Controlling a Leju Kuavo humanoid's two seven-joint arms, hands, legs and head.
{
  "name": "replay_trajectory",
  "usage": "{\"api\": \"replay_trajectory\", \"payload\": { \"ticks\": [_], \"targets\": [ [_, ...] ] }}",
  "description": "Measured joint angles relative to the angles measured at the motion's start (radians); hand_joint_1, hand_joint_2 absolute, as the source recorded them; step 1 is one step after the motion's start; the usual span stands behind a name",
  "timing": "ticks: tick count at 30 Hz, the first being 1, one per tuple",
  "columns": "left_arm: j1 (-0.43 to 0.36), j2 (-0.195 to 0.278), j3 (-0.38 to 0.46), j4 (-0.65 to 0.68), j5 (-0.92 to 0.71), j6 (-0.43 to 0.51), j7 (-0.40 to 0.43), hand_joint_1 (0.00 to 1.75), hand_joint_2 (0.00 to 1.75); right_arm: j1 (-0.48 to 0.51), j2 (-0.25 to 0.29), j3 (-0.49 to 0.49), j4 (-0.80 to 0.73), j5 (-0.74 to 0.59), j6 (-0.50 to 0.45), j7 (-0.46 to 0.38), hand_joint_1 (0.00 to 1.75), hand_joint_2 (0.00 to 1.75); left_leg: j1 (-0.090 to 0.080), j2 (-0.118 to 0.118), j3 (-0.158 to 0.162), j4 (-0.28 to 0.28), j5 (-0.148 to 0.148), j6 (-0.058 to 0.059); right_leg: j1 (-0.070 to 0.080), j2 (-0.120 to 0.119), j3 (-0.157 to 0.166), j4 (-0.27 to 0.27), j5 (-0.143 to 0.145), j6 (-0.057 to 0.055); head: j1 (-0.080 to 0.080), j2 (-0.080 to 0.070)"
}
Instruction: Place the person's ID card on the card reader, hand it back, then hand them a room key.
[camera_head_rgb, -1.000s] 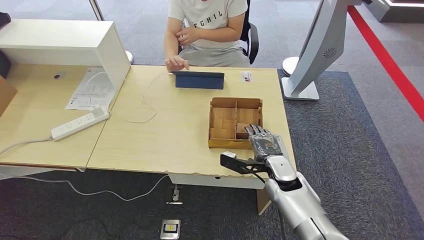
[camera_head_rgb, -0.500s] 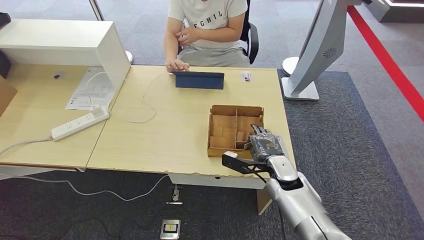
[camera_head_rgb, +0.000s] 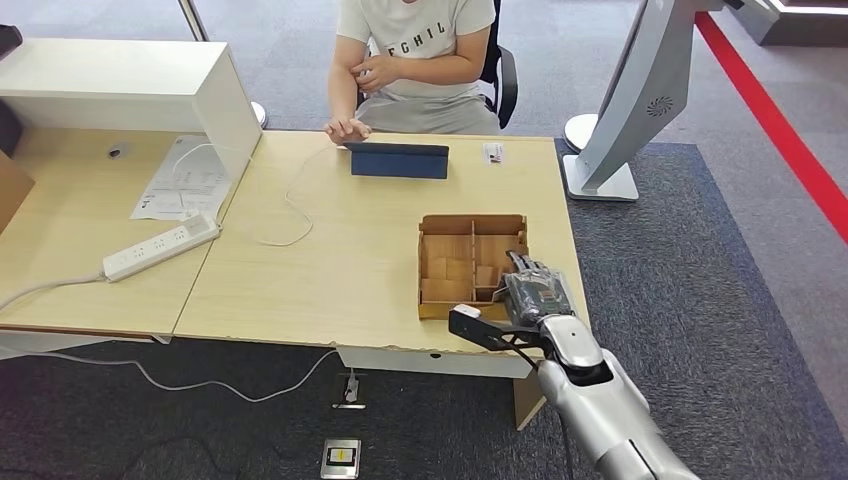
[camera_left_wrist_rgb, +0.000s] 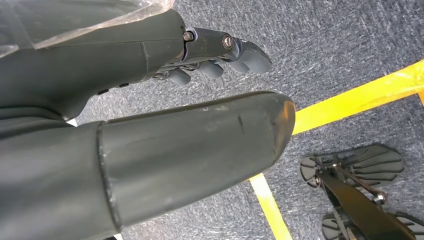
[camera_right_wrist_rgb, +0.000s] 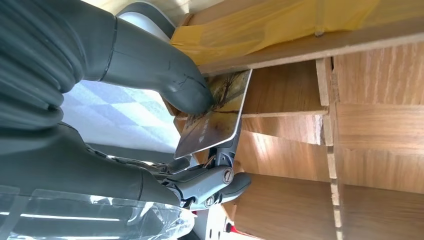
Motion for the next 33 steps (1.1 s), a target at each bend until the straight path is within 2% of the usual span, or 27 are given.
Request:
{"api": "replay_trajectory", "payload": {
  "ticks": [13,21,28,33],
  "targets": [
    [-0.001,-0.002,-0.022,0.000,-0.016,-0.016,-0.018,0.00,0.00,-0.030,-0.027,-0.047,-0.223,0.016,0.055,-0.023,1.75,1.75,0.000,0.000,0.000,0.000,0.000,0.000,0.000,0.000,0.000,0.000,0.000,0.000,0.000,0.000],
    [-0.001,-0.001,-0.030,0.000,-0.018,-0.021,-0.023,0.00,0.00,-0.052,-0.034,-0.057,-0.287,0.000,0.065,-0.047,1.75,1.75,0.000,0.000,-0.001,0.000,0.000,0.000,0.000,0.000,0.000,0.000,0.000,0.000,0.000,0.000],
    [-0.005,-0.001,-0.031,0.000,-0.023,-0.017,-0.034,0.00,0.00,-0.198,-0.002,-0.051,-0.260,0.008,0.016,-0.091,1.75,1.75,0.000,0.000,-0.001,0.000,0.001,0.000,0.000,0.000,-0.001,0.001,0.001,0.000,0.000,0.000],
    [-0.025,-0.002,-0.038,0.000,-0.043,-0.017,-0.010,0.00,0.00,-0.369,0.081,-0.038,-0.110,0.015,-0.012,-0.103,1.75,1.75,0.000,0.000,-0.003,0.000,0.002,-0.002,0.000,0.000,-0.003,0.002,0.001,-0.001,0.000,0.000]
  ]
}}
